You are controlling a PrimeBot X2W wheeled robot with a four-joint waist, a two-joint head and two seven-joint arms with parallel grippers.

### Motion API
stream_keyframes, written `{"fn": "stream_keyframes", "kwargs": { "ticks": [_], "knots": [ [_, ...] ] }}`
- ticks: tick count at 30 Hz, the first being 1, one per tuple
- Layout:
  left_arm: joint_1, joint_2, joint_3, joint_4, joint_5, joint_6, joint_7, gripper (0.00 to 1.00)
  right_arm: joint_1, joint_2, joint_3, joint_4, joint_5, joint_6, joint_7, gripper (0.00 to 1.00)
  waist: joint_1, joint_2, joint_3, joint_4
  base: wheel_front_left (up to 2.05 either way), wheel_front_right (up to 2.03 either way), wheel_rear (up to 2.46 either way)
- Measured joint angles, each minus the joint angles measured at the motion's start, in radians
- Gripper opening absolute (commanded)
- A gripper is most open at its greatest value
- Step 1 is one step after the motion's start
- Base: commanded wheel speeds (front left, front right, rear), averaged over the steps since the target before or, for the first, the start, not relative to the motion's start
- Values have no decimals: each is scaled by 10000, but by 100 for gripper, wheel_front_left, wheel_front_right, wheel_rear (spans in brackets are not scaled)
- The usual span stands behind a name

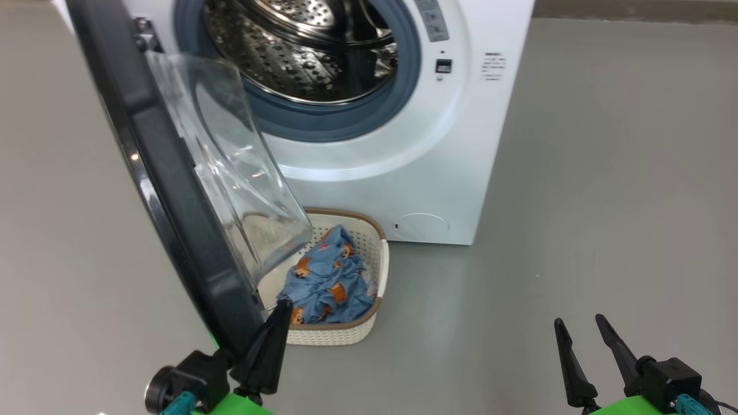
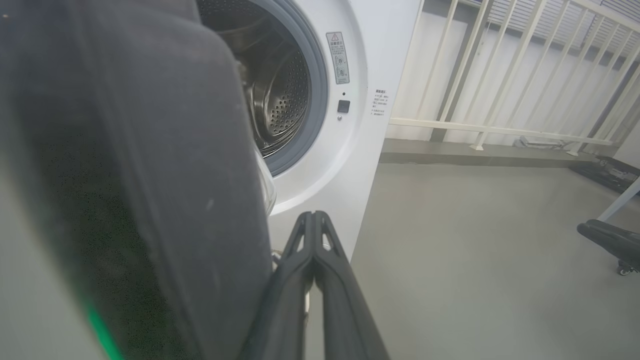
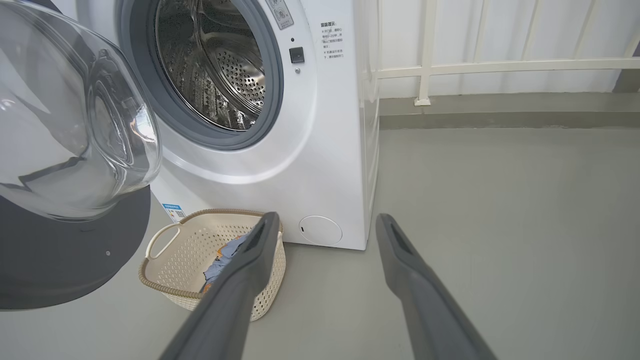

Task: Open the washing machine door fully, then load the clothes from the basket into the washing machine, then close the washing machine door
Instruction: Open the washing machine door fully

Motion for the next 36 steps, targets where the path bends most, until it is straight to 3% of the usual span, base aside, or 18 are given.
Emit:
{"fn": "stream_keyframes", "kwargs": {
  "ticks": [20,36],
  "knots": [
    [475,167,508,-98,-127,635,59,0,19,0,98,42,196,0,0,100,0,0,-20,1520,0,0,0],
    [546,577,1676,79,-721,1068,56,0,18,0,88,94,209,0,0,100,0,0,25,1929,0,0,0]
  ]
}}
